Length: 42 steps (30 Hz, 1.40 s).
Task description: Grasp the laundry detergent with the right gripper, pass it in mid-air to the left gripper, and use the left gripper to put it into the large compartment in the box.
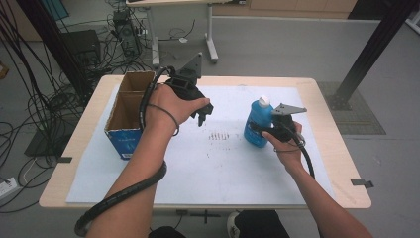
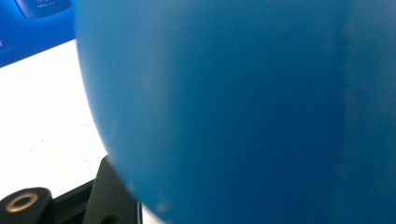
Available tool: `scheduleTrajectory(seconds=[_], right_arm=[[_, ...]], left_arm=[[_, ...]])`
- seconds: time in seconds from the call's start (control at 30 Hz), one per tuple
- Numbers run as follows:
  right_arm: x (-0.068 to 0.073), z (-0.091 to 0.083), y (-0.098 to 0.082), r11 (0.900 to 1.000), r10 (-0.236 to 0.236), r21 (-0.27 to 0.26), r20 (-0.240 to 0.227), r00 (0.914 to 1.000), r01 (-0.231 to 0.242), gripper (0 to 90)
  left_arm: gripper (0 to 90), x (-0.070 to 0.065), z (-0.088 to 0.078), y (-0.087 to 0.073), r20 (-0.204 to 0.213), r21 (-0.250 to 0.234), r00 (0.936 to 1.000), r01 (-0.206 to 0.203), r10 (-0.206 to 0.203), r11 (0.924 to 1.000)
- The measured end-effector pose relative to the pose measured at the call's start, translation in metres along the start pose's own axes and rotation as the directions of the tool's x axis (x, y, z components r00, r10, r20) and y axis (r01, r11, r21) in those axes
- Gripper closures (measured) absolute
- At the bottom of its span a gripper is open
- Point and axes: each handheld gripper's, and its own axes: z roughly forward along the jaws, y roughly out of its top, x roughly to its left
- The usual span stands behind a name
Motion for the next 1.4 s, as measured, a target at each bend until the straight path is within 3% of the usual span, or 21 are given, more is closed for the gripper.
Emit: scheduleTrajectory(seconds=[1.4], right_arm=[[-0.0017, 0.0002, 0.0016, 1.0, 0.005, 0.008, -0.009, 1.0, -0.005, 45.5]], left_arm=[[5.4, -0.0008, -0.0051, 0.0005, -0.009, 0.0, 0.9997, -0.024, 0.024, 0.9997]])
